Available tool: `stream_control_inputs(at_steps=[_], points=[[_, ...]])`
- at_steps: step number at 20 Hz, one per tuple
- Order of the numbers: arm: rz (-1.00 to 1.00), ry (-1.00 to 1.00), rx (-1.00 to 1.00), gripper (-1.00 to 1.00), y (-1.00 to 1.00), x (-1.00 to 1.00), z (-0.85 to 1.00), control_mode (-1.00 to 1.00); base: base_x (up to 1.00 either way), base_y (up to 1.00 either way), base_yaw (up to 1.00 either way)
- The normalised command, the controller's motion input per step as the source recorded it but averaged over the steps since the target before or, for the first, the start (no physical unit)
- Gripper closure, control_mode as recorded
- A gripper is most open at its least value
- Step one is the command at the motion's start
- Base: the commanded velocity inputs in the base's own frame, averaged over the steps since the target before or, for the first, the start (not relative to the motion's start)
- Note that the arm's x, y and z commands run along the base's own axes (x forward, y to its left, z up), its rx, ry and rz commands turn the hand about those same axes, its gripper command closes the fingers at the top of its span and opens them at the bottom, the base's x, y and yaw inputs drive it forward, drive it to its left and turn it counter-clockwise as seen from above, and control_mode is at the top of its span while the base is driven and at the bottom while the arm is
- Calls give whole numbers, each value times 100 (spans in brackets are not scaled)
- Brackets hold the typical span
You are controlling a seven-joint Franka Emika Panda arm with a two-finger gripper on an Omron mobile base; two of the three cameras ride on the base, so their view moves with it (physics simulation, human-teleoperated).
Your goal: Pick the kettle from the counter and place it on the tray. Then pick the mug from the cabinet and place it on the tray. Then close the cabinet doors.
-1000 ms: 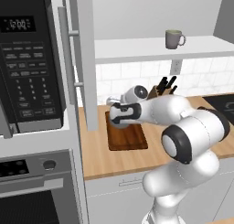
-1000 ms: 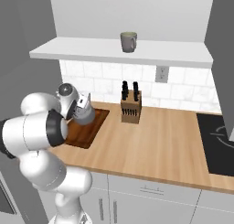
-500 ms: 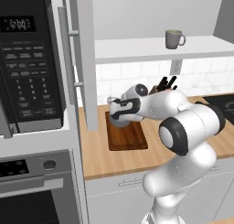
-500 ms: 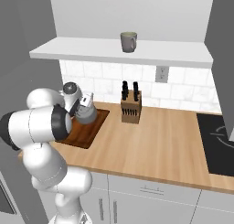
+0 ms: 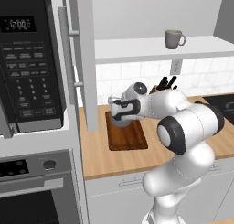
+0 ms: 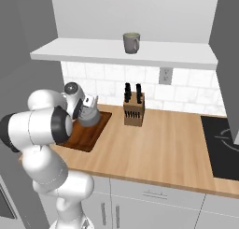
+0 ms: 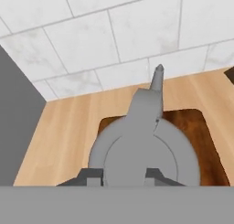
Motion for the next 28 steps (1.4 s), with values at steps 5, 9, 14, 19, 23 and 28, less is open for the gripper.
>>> stream_control_inputs(at_steps=[5, 9, 14, 19, 23, 28], points=[[0, 0, -2, -100, -4, 0, 0, -100, 0, 0, 0], [0, 0, 0, -100, -7, 0, 0, -100, 0, 0, 0], [0, 0, 0, -100, -3, -14, 26, -100, 0, 0, 0], [0, 0, 0, -100, -5, -46, 40, -100, 0, 0, 0], [0, -1, 0, -100, -11, -46, 49, -100, 0, 0, 0], [0, -5, 0, -100, -25, -41, 55, -100, 0, 0, 0]])
